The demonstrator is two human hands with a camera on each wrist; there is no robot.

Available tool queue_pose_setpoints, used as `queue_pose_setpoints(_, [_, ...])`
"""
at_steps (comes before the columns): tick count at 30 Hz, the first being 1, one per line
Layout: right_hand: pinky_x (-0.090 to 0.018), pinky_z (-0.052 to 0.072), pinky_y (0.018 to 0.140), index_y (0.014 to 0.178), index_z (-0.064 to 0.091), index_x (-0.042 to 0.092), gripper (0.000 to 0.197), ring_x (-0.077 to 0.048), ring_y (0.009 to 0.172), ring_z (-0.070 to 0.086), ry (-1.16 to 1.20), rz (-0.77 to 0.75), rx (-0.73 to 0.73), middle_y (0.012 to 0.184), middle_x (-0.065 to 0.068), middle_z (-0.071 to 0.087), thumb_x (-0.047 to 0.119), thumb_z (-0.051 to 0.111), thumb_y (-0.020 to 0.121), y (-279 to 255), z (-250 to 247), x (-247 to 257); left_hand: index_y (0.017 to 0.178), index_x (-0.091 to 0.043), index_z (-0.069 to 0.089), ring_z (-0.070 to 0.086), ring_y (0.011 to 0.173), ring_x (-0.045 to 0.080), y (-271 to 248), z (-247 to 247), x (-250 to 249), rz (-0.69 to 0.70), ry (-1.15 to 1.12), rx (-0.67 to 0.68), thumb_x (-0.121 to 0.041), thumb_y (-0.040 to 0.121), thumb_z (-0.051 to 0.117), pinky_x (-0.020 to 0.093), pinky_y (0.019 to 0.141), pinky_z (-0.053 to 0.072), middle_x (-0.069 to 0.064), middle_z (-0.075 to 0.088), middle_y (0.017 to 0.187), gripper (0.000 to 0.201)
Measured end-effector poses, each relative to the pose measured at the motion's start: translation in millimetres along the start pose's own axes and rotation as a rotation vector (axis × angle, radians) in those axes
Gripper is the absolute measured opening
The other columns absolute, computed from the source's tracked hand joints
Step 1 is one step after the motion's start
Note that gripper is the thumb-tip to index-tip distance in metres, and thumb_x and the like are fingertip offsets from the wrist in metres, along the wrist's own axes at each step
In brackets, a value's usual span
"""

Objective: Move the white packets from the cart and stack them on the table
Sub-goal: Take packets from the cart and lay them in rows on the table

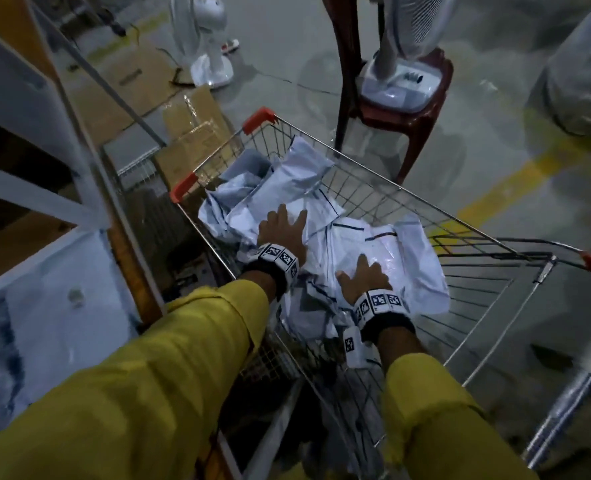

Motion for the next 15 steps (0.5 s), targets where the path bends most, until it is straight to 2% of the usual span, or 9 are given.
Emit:
queue_pose_setpoints(3, [-0.054, 0.029, 0.115, 0.160, 0.001, 0.025, 0.092, -0.043, 0.144, 0.029, 0.028, 0.014, 0.041, 0.161, -0.023, 0.019, 0.073, 0.040, 0.091, 9.4, 19.6, -2.1, 0.158, -0.033, 0.020, 0.013, 0.147, 0.044, 14.6, 11.5, -3.7, -0.025, -0.004, 0.017, -0.045, 0.093, 0.059, 0.054, 0.115, 0.019, 0.021, 0.010, 0.163, 0.076])
queue_pose_setpoints(5, [-0.056, 0.026, 0.117, 0.158, -0.007, 0.033, 0.094, -0.042, 0.147, 0.023, 0.037, 0.001, 0.061, 0.162, -0.024, 0.015, 0.078, 0.036, 0.088, 11.7, 29.0, -0.9, 0.157, -0.036, 0.021, 0.016, 0.146, 0.046, 23.3, 17.2, -4.8, -0.051, 0.003, 0.031, -0.047, 0.093, 0.058, 0.058, 0.117, 0.015, 0.022, 0.015, 0.161, 0.075])
queue_pose_setpoints(8, [-0.058, 0.021, 0.118, 0.157, -0.014, 0.037, 0.089, -0.042, 0.149, 0.014, -0.029, -0.005, 0.076, 0.163, -0.024, 0.005, 0.075, 0.034, 0.091, 13.3, 33.3, 2.4, 0.155, -0.041, 0.022, 0.034, 0.135, 0.045, 32.6, 18.3, -5.4, -0.067, 0.032, 0.069, -0.050, 0.090, 0.061, 0.062, 0.114, 0.016, 0.022, 0.019, 0.158, 0.076])
queue_pose_setpoints(11, [-0.062, 0.017, 0.117, 0.156, -0.013, 0.041, 0.085, -0.042, 0.151, 0.004, -0.026, 0.021, 0.105, 0.165, -0.021, -0.003, 0.069, 0.038, 0.094, 18.0, 32.8, 7.4, 0.152, -0.043, 0.024, 0.031, 0.134, 0.043, 37.3, 18.7, -2.4, -0.077, 0.014, 0.106, -0.055, 0.085, 0.066, 0.061, 0.109, 0.023, 0.019, 0.016, 0.157, 0.080])
queue_pose_setpoints(15, [-0.062, 0.016, 0.118, 0.157, -0.002, 0.044, 0.077, -0.042, 0.150, 0.008, 0.036, 0.032, 0.098, 0.164, -0.021, 0.006, 0.068, 0.037, 0.094, 21.4, 28.7, 10.9, 0.152, -0.039, 0.025, 0.026, 0.135, 0.040, 37.4, 16.7, -2.3, -0.085, -0.048, 0.183, -0.053, 0.085, 0.066, 0.053, 0.102, 0.034, 0.017, 0.025, 0.149, 0.080])
Point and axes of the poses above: each hand's wrist, its own y-axis towards the middle knuckle, its own z-axis out of the palm, x = y × z, the point moved 4 cm from there along y, towards the middle knuckle
